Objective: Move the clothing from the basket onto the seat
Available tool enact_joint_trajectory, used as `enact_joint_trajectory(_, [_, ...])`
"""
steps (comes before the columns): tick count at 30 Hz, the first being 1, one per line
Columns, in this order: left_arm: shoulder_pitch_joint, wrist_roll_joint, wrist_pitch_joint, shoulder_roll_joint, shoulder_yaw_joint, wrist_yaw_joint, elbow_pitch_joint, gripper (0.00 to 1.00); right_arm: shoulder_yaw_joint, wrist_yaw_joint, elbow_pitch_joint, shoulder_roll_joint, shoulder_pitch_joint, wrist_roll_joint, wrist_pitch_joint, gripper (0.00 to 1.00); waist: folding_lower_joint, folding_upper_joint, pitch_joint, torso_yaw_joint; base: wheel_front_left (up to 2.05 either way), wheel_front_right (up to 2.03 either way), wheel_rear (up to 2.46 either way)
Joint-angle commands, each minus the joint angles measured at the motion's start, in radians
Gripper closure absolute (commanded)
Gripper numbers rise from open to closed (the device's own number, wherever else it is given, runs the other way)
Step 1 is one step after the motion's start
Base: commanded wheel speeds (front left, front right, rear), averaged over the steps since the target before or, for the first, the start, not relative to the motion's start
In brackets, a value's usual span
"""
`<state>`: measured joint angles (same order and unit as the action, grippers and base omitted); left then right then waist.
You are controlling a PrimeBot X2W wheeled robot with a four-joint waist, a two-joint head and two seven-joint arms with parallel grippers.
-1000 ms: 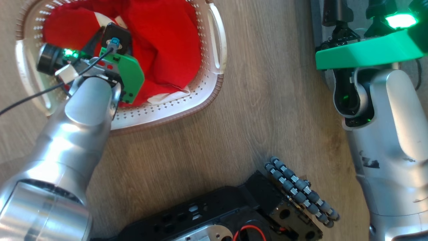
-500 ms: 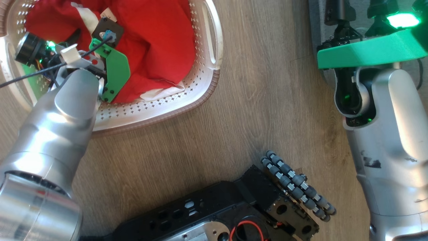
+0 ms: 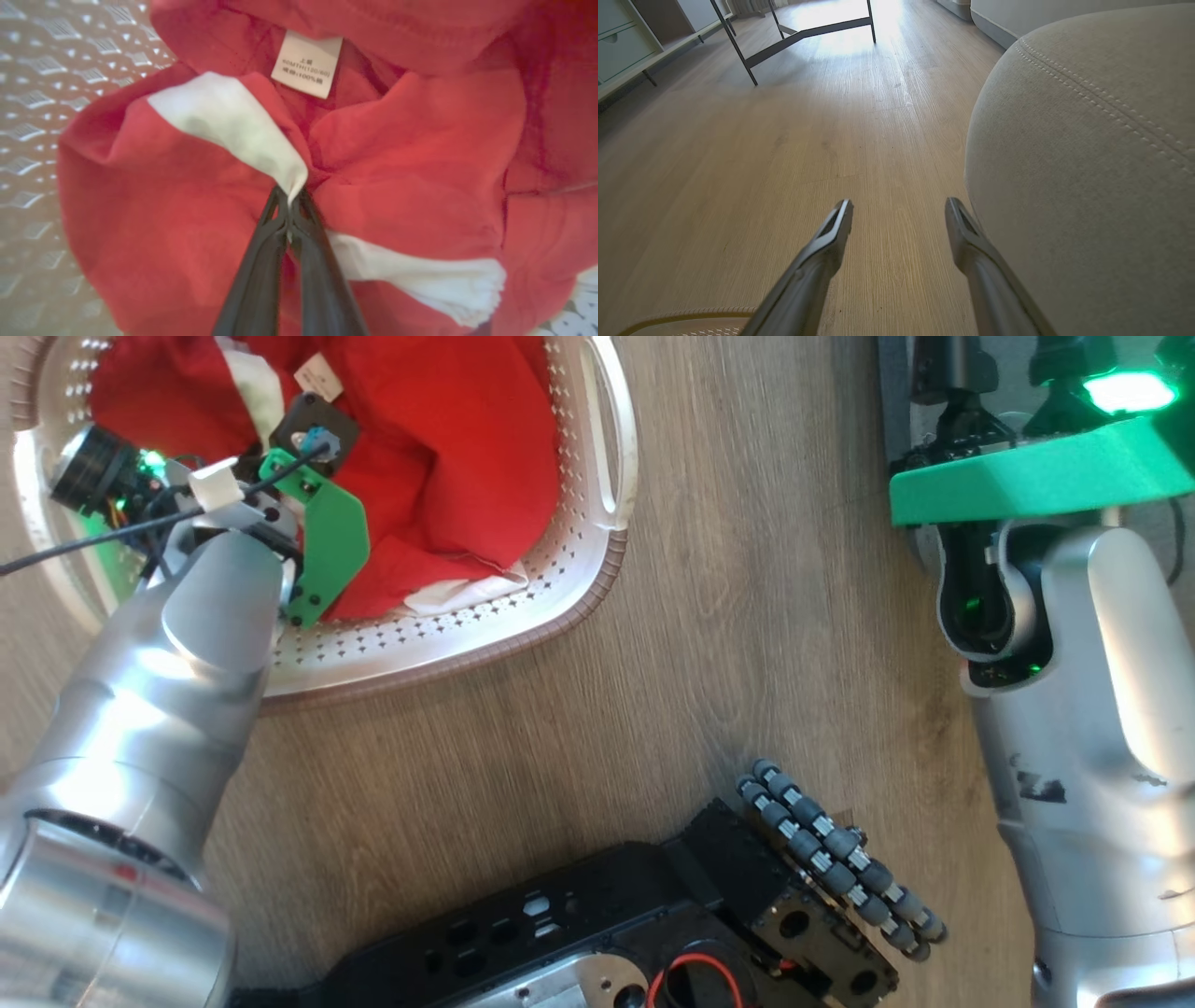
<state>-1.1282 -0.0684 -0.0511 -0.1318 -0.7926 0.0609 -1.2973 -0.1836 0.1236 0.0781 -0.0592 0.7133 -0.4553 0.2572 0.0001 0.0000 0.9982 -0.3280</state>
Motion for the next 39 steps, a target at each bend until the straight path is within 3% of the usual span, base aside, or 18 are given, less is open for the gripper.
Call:
enact_joint_trajectory(1, [0.019, -0.007, 0.011, -0.009, 0.017, -0.001, 0.009, 1.00, 0.000, 0.007, -0.024, 0.009, -0.022, 0.011, 0.005, 0.00, -0.0001, 0.0000, -0.010, 0.006, 0.00, 0.00, 0.00])
enact_joint_trajectory(16, [0.093, -0.118, 0.187, 0.070, 0.060, -0.038, 0.026, 1.00, 0.027, 0.007, 0.013, 0.009, -0.046, 0.099, 0.005, 0.00, -0.0001, 0.0000, -0.212, 0.090, 0.00, 0.00, 0.00])
enact_joint_trajectory(25, [0.196, -0.222, 0.262, 0.081, 0.071, -0.061, 0.095, 1.00, 0.020, 0.007, 0.065, 0.008, -0.096, 0.154, 0.005, 0.00, -0.0001, 0.0000, -0.390, 0.150, 0.00, 0.00, 0.00])
enact_joint_trajectory(39, [0.319, -0.392, 0.308, 0.081, 0.035, -0.039, 0.248, 1.00, -0.016, 0.007, 0.128, -0.031, -0.189, 0.140, 0.005, 0.00, -0.0001, 0.0000, -0.646, 0.204, 0.00, 0.00, 0.00])
